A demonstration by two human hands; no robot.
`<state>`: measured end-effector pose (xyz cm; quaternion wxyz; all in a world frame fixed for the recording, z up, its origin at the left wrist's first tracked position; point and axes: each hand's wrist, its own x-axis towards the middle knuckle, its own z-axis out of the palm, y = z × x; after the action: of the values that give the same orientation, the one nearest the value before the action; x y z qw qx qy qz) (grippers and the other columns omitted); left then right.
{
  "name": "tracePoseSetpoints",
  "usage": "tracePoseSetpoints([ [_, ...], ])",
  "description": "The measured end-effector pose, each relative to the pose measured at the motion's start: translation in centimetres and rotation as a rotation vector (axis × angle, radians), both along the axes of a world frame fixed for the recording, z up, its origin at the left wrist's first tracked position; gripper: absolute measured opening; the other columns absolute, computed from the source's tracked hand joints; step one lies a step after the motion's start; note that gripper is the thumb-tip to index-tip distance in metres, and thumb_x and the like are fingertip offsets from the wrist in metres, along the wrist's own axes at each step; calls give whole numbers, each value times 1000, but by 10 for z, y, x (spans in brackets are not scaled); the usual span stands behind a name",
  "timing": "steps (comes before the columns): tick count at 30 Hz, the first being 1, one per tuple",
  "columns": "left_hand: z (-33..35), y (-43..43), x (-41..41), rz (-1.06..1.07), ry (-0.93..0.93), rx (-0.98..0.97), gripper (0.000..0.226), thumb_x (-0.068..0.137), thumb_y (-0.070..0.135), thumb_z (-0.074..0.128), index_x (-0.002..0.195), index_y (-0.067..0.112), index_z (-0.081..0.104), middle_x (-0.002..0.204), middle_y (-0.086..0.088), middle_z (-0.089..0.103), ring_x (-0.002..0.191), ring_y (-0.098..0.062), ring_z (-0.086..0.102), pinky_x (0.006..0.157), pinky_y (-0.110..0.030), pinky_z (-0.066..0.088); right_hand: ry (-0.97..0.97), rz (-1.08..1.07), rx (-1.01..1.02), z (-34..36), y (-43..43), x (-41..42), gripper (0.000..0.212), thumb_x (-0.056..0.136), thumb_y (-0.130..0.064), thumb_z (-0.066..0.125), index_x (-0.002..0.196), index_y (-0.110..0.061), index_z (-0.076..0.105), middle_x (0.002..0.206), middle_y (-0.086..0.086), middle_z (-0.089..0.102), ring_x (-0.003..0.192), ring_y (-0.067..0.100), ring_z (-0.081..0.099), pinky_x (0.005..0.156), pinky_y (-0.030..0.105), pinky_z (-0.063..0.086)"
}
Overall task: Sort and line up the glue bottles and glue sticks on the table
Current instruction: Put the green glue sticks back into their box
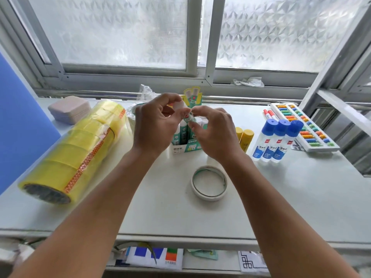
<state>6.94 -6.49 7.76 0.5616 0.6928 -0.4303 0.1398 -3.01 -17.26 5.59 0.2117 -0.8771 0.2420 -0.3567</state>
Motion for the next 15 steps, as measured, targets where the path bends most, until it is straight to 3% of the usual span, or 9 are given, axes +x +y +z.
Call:
tracePoseSetpoints([
  [3, 6, 1, 1, 9, -31, -31, 16, 78, 27, 79, 91, 18, 76, 72, 14, 68, 59, -2, 62, 62, -18, 52, -33, 63, 58, 4, -2, 0, 32, 82, -24, 71, 114, -20, 68, 104, -5, 74, 102, 22, 65, 87, 43, 53],
  [7, 3, -1, 3, 3, -85, 28, 14, 79, 27, 77, 89, 16, 76, 67, 10, 66, 54, -2, 57, 58, -13, 46, -46, 60, 106, 3, -2, 0, 29, 81, -15, 66, 110, -18, 69, 100, -5, 74, 101, 22, 65, 88, 43, 53],
  [10, -6, -5, 6, 3, -124, 129, 14, 79, 25, 79, 87, 14, 76, 65, 10, 62, 50, 0, 52, 55, -6, 39, -59, -29, 98, 0, -2, -4, 31, 83, -7, 58, 110, -15, 70, 104, -1, 73, 105, 22, 61, 93, 32, 48],
  [12, -14, -9, 7, 8, -146, 172, 15, 79, 25, 78, 90, 14, 76, 68, 6, 65, 56, -9, 57, 59, -15, 45, -38, -75, 80, 0, 1, -8, 32, 84, -3, 56, 110, -14, 70, 108, 1, 72, 109, 22, 58, 88, 21, 38],
  [15, -27, -17, 11, 25, -138, 239, 17, 79, 26, 78, 93, 17, 76, 83, -5, 72, 79, -21, 65, 74, -34, 51, 12, -124, 45, -3, 0, -12, 38, 81, -2, 53, 113, -14, 68, 112, 4, 70, 113, 25, 53, 90, 26, 38],
])
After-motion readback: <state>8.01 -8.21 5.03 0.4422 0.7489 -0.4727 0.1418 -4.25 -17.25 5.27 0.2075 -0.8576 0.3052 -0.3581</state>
